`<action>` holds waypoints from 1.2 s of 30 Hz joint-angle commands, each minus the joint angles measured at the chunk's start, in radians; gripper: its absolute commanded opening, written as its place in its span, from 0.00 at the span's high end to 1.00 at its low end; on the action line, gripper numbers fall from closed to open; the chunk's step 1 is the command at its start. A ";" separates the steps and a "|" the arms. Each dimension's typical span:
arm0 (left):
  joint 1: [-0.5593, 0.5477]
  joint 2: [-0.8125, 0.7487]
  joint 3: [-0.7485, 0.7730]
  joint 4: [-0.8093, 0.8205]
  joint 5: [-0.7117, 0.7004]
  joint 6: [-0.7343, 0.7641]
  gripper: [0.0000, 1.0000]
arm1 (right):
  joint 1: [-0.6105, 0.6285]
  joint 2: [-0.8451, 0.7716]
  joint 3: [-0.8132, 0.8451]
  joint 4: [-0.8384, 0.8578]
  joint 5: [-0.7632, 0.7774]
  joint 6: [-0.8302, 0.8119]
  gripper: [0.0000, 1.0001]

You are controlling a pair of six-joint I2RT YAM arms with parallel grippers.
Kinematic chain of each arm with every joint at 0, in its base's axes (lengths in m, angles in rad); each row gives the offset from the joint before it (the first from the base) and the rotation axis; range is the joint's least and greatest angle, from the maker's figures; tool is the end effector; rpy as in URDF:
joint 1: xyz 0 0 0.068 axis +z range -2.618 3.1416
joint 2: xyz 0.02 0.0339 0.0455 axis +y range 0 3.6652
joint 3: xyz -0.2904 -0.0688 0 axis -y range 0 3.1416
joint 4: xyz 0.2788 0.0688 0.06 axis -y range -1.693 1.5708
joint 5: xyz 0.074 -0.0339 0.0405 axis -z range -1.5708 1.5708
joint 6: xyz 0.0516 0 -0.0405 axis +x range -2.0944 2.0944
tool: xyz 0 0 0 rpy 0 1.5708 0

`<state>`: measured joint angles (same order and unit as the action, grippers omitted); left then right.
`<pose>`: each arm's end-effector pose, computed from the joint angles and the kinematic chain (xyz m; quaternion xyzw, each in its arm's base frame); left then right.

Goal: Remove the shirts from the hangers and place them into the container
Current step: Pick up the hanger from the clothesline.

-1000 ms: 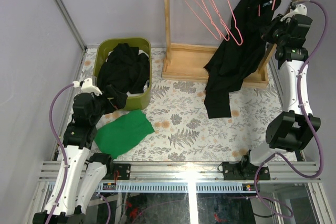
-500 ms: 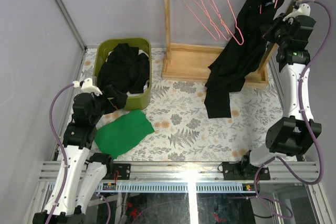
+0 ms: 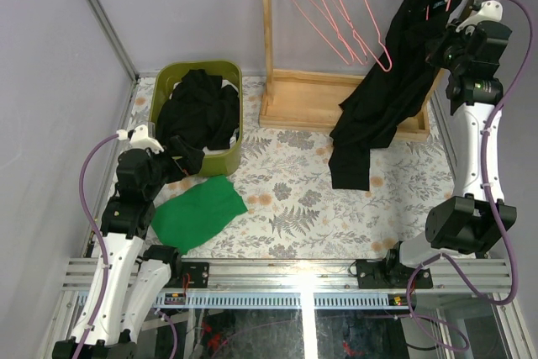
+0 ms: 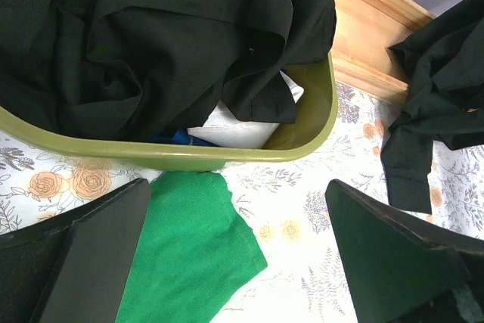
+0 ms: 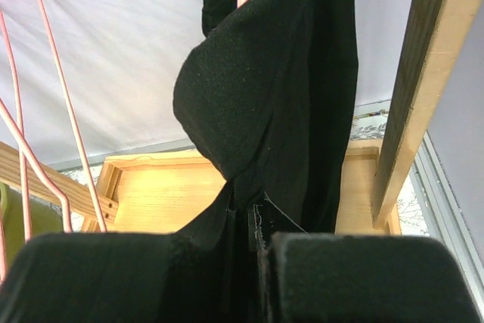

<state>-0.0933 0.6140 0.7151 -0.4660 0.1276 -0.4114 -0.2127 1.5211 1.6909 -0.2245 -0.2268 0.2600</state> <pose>0.1695 -0.0225 0.3240 -0.0945 0.8173 -0.1922 0.5349 0.3879 -0.0719 0.5030 0.0933 0.7197 0.0983 0.6810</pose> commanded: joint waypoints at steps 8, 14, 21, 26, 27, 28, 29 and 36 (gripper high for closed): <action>0.004 0.001 -0.011 0.037 0.012 -0.006 0.00 | 0.021 -0.108 0.099 0.002 0.057 -0.109 1.00; 0.004 -0.005 -0.009 0.036 0.008 -0.007 0.00 | 0.021 -0.232 -0.021 -0.075 0.007 -0.052 1.00; 0.005 -0.007 -0.011 0.038 0.014 -0.009 0.00 | 0.021 -0.573 -0.483 -0.100 0.092 0.127 1.00; 0.006 -0.008 -0.011 0.038 0.020 -0.007 0.00 | 0.021 -0.830 -0.757 -0.165 -0.136 0.179 1.00; 0.006 -0.008 -0.012 0.037 0.019 -0.009 0.00 | 0.022 -0.867 -0.791 -0.205 -0.170 0.198 1.00; 0.006 -0.009 -0.011 0.037 0.019 -0.008 0.00 | 0.021 -0.901 -0.813 -0.250 -0.181 0.219 1.00; 0.006 -0.008 -0.011 0.038 0.020 -0.009 0.00 | 0.021 -0.942 -0.841 -0.284 -0.194 0.231 1.00; 0.005 0.002 -0.012 0.035 0.039 -0.005 0.00 | 0.021 -1.282 -1.026 -0.374 -0.240 0.255 1.00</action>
<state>-0.0933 0.6170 0.7151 -0.4656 0.1329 -0.4118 -0.1963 0.3840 0.7017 -0.6041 -0.3649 0.4637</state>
